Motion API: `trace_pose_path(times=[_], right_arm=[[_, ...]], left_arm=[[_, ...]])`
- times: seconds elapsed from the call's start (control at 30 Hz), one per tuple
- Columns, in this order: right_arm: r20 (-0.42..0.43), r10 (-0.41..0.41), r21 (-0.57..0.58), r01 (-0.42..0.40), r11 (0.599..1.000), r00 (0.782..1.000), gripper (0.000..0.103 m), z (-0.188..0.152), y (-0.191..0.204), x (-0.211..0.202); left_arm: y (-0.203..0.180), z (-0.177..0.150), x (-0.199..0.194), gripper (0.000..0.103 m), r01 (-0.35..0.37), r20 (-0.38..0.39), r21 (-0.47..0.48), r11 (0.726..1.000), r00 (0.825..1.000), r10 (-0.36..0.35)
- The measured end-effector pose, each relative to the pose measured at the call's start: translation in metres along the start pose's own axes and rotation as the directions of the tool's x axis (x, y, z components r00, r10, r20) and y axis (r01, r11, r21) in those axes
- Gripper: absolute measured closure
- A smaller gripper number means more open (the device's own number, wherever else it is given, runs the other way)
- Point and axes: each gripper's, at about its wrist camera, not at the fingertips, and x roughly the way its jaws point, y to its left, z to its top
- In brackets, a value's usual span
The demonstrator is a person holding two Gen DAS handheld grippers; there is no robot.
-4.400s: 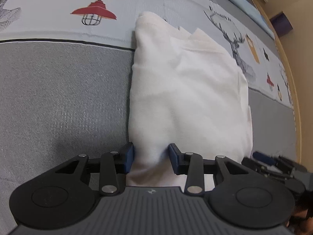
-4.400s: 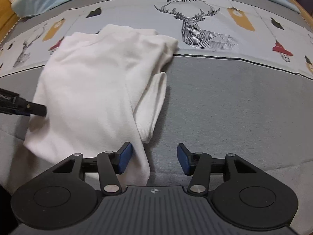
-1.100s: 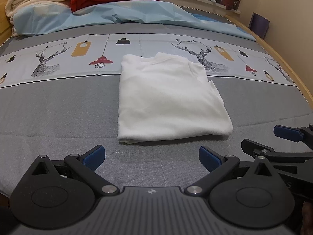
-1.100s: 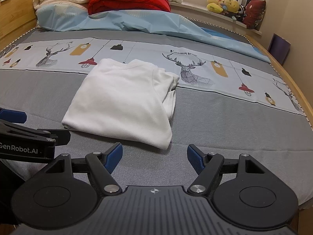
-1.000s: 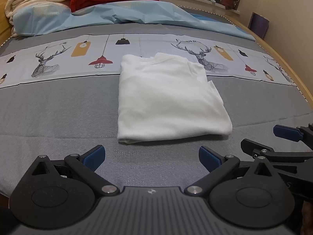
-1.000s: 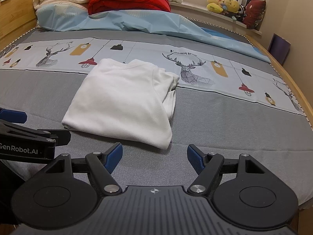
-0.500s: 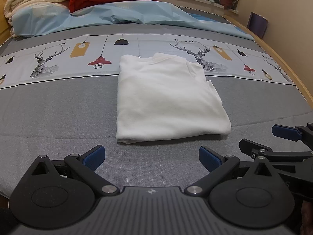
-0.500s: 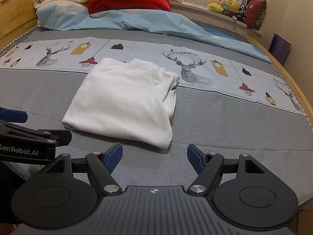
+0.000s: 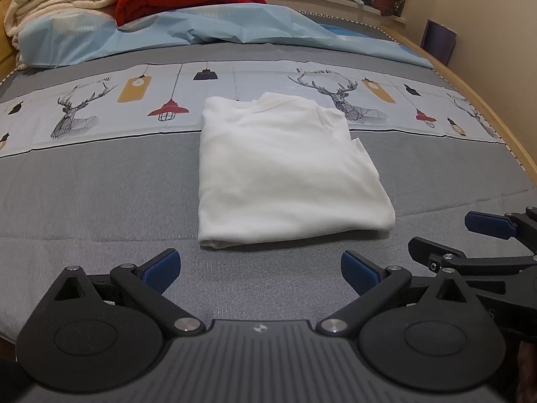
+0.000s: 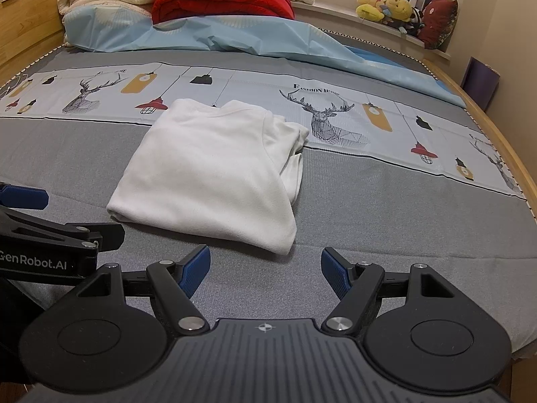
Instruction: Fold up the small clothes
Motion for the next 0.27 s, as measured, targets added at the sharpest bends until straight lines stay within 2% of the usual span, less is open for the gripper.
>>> trace_pose_path(times=[0.27], right_arm=[[0.0,0.002,-0.001,-0.002,1.0,1.0,0.029,-0.0001,-0.0012,0.0001]], left_arm=[[0.002,-0.0018,-0.0018,0.001,0.008,0.008,0.007,1.0,1.0,-0.008]])
